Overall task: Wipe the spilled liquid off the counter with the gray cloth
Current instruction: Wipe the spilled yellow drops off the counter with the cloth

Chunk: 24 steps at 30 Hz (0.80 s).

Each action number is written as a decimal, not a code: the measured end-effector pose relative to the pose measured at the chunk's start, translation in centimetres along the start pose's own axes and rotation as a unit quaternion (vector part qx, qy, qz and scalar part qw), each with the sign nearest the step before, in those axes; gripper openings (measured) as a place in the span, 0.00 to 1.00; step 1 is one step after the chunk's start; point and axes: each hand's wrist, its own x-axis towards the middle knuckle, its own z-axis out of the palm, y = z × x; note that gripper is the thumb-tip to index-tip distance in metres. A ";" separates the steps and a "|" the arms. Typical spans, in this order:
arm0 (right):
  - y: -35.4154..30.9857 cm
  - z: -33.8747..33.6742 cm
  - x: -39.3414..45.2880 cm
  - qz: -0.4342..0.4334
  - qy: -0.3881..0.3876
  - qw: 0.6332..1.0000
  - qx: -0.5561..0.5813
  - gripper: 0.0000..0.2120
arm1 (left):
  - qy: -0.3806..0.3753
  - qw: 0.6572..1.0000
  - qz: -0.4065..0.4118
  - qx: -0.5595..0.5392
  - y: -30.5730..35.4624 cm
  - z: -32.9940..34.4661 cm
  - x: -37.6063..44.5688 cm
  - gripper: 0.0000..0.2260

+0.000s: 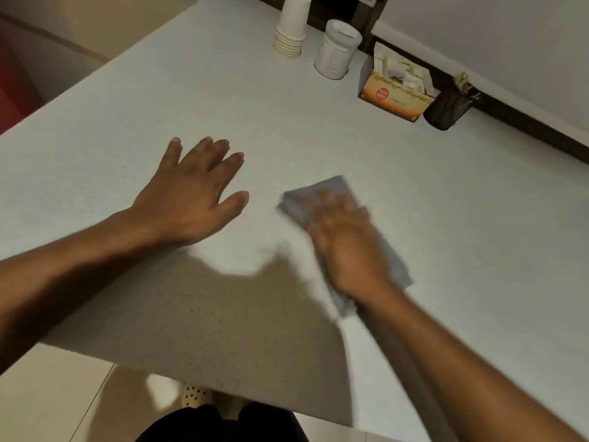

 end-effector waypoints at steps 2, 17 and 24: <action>5.5 -1.0 3.3 0.110 0.017 0.994 -0.011 0.26 | 0.002 1.000 -0.001 0.023 -0.1 -0.5 -0.6 0.38; 0.8 -0.2 -2.9 -0.012 -0.006 1.000 0.016 0.26 | -0.021 0.999 -0.032 -0.010 -2.6 -0.3 -4.5 0.38; 0.7 0.5 4.2 0.053 0.018 0.998 0.029 0.26 | -0.019 0.999 -0.039 0.007 -2.4 -0.3 -4.4 0.37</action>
